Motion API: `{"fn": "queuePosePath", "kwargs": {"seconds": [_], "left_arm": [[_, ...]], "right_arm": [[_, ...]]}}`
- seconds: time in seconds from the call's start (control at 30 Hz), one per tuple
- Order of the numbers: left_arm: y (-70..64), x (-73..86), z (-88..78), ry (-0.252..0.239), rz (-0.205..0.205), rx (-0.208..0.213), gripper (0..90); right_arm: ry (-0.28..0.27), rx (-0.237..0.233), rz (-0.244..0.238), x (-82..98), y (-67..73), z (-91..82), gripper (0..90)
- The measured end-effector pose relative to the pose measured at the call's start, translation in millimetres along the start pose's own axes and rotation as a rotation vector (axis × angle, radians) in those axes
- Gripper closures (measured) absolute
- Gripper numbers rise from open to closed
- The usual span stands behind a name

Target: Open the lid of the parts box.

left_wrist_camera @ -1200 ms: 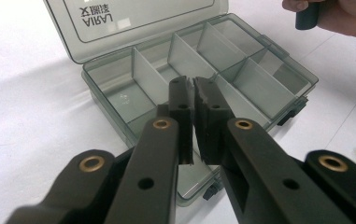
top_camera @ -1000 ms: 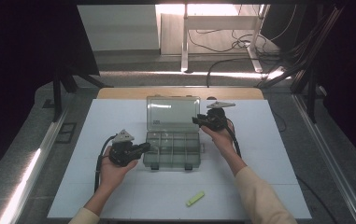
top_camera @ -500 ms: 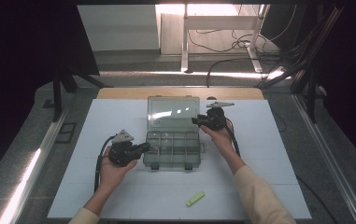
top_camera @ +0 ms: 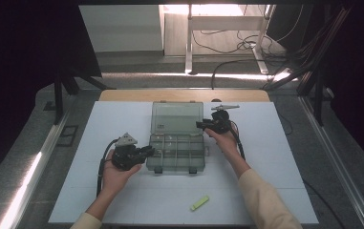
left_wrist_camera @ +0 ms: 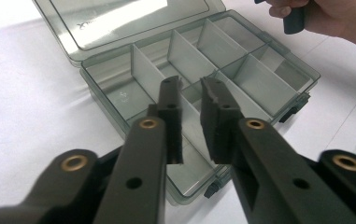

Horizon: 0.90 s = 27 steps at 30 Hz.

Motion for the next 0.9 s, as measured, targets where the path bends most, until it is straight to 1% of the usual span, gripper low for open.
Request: {"fn": "queuePosePath", "kwargs": {"seconds": [0.03, 0.13, 0.2, 0.3, 0.33, 0.4, 0.47, 0.53, 0.63, 0.8, 0.9], "left_arm": [[-0.1, 0.0, 0.3, 0.000, 0.000, 0.000, 75.7], [-0.3, 0.0, 1.3, 0.000, -0.001, 0.000, 71.9], [-0.4, -0.2, 2.3, 0.000, -0.002, 0.002, 69.9], [-1.0, -0.6, 4.5, 0.002, -0.005, 0.008, 65.8], [-1.1, -0.3, 5.4, 0.006, -0.008, 0.011, 64.0], [-1.2, 0.1, 7.2, 0.011, -0.008, 0.014, 59.9], [-1.5, 1.0, 7.9, 0.019, -0.003, 0.018, 54.9], [-1.0, 1.3, 7.9, 0.022, 0.001, 0.015, 51.9], [0.4, 1.6, 8.7, 0.023, -0.002, 0.016, 48.0], [-1.7, 2.9, 11.6, 0.037, 0.009, 0.031, 42.3], [-3.4, 3.5, 12.9, 0.045, 0.013, 0.036, 40.4]], "right_arm": [[0.003, 0.004, 0.000, 0.6, -0.7, 0.3, 56.0], [0.021, 0.032, -0.018, 2.8, -3.3, 0.5, 55.2], [0.024, 0.033, -0.011, 3.5, -4.2, 0.5, 52.7], [0.028, 0.043, -0.013, 3.9, -5.0, -1.6, 49.0], [0.026, 0.036, -0.005, 3.6, -4.4, -2.8, 47.4], [0.020, 0.018, -0.013, 2.9, -3.3, -5.3, 46.0], [0.021, 0.024, -0.046, 3.2, -2.0, -8.2, 45.1], [0.016, 0.019, -0.068, 3.4, -0.9, -11.0, 44.5], [0.009, 0.011, -0.080, 3.7, 0.3, -15.4, 43.6], [0.010, 0.013, -0.097, 7.0, 1.4, -22.9, 41.7], [0.000, -0.001, -0.084, 8.3, 1.8, -31.2, 40.7]]}}
Point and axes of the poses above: each handheld gripper's, and its own axes: z roughly forward along the jaws, x roughly out of its underside, y roughly to its left, the point moved 8 cm from there along z, roughly forward along the jaws, and after that the axes turned 5 degrees about z, right-handed, at the moved point
